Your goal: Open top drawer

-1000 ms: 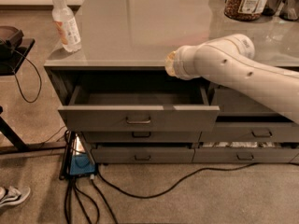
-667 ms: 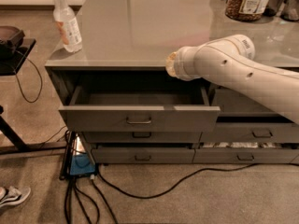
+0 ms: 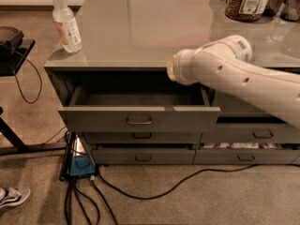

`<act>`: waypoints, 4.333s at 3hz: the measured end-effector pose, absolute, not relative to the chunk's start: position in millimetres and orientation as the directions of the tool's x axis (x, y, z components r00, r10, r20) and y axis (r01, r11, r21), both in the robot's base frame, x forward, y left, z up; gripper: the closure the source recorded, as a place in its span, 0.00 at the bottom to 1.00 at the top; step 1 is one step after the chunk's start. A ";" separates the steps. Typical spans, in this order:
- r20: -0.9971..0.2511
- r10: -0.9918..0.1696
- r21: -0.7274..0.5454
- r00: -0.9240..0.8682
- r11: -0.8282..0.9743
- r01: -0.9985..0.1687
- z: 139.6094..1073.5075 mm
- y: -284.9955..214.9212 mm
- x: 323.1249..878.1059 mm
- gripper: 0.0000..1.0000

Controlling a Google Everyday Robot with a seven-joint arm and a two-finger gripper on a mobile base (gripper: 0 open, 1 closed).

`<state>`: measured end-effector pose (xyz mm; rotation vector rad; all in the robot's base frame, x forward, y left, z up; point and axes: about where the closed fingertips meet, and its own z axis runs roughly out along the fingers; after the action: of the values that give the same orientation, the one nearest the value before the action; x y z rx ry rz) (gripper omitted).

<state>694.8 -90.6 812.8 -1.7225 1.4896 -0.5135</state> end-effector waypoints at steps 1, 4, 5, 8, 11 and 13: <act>-0.179 -0.958 -0.768 0.224 -0.007 -0.641 811.8 -89.7 692.1 1.00; -0.181 -0.977 -0.655 0.111 0.035 -0.755 759.9 -92.9 641.2 1.00; -0.223 -0.971 -0.621 0.083 0.076 -0.780 745.4 -103.0 647.6 1.00; -0.244 -0.969 -0.542 0.037 0.105 -0.834 716.6 -123.4 690.5 1.00; -0.254 -0.967 -0.525 -0.003 0.141 -0.839 674.9 -124.7 699.0 1.00; -0.255 -0.966 -0.526 -0.039 0.172 -0.833 675.6 -135.1 714.1 1.00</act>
Offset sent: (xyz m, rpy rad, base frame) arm -0.0937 0.0227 -0.0278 -0.1448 0.0933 -0.1088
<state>714.1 -135.1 675.6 -1.6927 1.9028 -0.3138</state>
